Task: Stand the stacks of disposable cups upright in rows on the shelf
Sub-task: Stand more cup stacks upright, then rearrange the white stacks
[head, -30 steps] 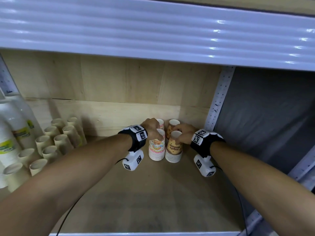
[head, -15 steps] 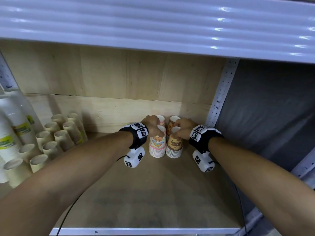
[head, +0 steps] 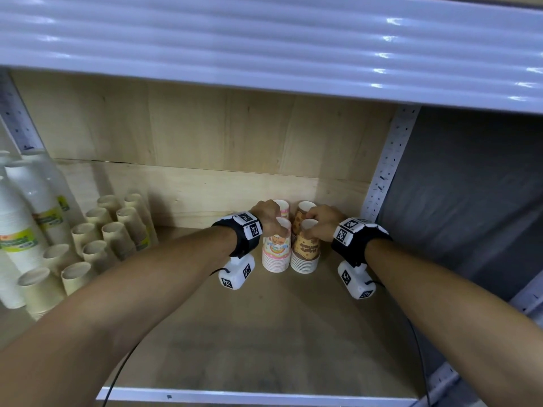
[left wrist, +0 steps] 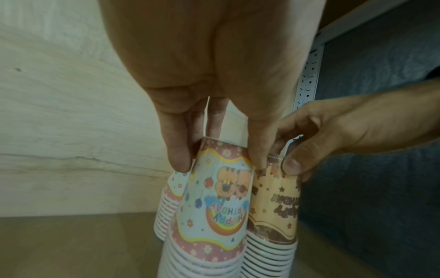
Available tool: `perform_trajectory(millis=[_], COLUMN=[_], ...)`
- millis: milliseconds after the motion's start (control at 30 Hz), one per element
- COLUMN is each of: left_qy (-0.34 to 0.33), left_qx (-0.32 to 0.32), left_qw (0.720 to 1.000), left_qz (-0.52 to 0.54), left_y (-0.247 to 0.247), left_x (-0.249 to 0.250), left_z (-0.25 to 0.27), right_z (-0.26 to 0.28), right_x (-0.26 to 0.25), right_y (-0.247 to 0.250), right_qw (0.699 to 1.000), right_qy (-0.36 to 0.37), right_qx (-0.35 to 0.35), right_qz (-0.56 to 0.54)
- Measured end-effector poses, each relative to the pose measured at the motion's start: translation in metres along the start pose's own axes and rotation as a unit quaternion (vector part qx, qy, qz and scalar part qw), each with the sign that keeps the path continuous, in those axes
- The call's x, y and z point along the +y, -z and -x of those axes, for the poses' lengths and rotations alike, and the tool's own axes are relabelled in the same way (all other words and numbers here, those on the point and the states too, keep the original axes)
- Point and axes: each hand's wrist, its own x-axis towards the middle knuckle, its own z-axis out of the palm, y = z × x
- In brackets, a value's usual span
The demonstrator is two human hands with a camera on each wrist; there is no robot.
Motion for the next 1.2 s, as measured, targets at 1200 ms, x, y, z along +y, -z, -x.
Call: perform_trajectory(millis=[1200], left_qy=[0.171], left_qx=[-0.002], left_qw=[0.980], left_qz=[-0.098], left_y=[0.210], left_x=[-0.151], left_z=[0.195], right_z=[0.044], right_x=[-0.309], right_y=[-0.057], right_qw=[0.966], right_qy=[0.253], right_qx=[-0.056], right_qz=[-0.021])
